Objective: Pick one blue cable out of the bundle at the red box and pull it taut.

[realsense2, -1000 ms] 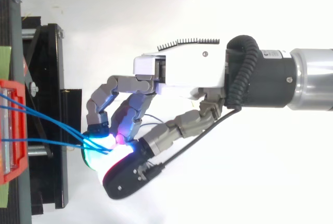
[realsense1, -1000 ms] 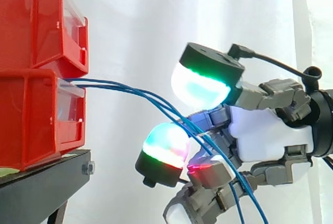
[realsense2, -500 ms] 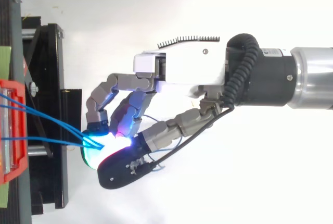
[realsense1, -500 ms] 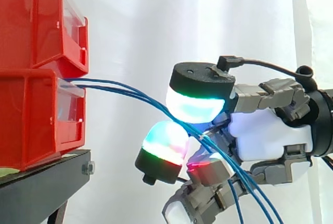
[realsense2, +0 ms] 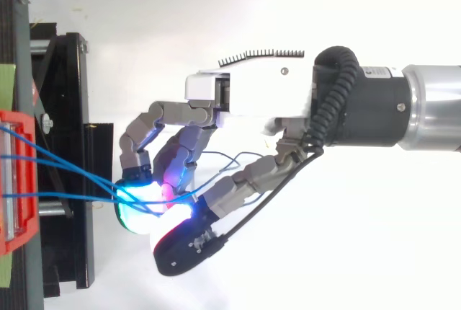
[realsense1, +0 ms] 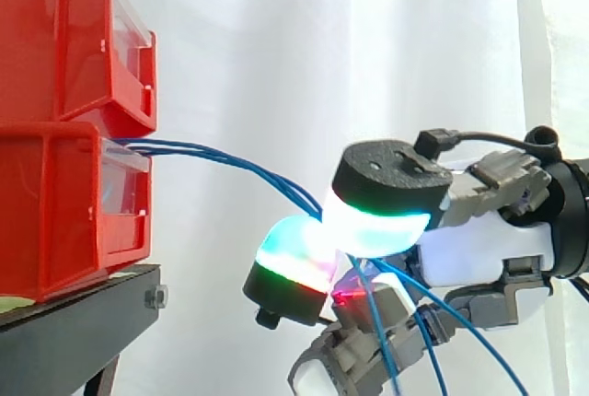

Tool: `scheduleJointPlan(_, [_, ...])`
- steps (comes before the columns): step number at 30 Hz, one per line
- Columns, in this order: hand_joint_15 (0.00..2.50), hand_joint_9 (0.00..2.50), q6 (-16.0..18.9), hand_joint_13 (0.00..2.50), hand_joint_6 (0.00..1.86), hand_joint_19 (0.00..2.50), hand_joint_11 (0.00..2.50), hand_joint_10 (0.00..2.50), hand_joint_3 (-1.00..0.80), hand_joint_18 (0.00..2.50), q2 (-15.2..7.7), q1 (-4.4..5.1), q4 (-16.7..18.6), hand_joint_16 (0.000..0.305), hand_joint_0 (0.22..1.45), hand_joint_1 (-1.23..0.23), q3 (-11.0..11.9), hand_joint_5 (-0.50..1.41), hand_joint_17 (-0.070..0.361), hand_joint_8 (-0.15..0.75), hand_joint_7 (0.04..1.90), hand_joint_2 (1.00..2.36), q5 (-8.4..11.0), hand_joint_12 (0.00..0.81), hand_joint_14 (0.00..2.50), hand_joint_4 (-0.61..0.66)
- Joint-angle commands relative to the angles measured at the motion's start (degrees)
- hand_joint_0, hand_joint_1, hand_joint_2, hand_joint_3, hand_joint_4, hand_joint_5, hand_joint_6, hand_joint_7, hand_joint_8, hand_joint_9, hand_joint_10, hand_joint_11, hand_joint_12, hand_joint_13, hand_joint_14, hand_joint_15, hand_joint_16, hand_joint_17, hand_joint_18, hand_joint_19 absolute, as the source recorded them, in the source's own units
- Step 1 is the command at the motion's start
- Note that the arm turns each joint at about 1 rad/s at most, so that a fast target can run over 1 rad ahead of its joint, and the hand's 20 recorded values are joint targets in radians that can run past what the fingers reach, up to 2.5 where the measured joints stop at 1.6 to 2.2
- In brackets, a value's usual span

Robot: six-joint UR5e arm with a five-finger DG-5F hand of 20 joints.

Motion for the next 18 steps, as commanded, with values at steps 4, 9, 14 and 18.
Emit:
scheduleJointPlan(4, [0.34,1.08,-0.1,0.77,0.86,0.16,1.09,0.01,-0.50,0.61,0.0,0.06,0.0,0.057,0.75,-0.92,0.0,-0.15,0.129,0.405,0.83,1.00,0.00,0.392,0.01,0.12])
scheduleJointPlan(9, [0.36,1.06,0.0,0.74,0.88,0.22,1.07,0.01,-0.50,0.58,0.0,0.06,0.0,0.058,0.56,-0.89,0.0,-0.15,0.131,0.410,0.89,1.00,0.00,0.402,0.01,0.17])
scheduleJointPlan(14, [0.35,1.09,0.0,0.75,0.89,0.25,1.05,0.00,-0.50,0.60,0.0,-0.02,0.0,0.065,0.46,-0.72,0.0,-0.14,0.147,0.449,0.82,1.00,0.00,0.435,0.01,0.16])
scheduleJointPlan(18, [0.36,1.08,-0.1,0.73,0.89,0.30,1.04,0.01,-0.50,0.54,0.0,-0.02,0.0,0.059,0.55,-0.63,0.0,-0.15,0.132,0.417,0.85,1.00,0.00,0.409,0.01,0.12])
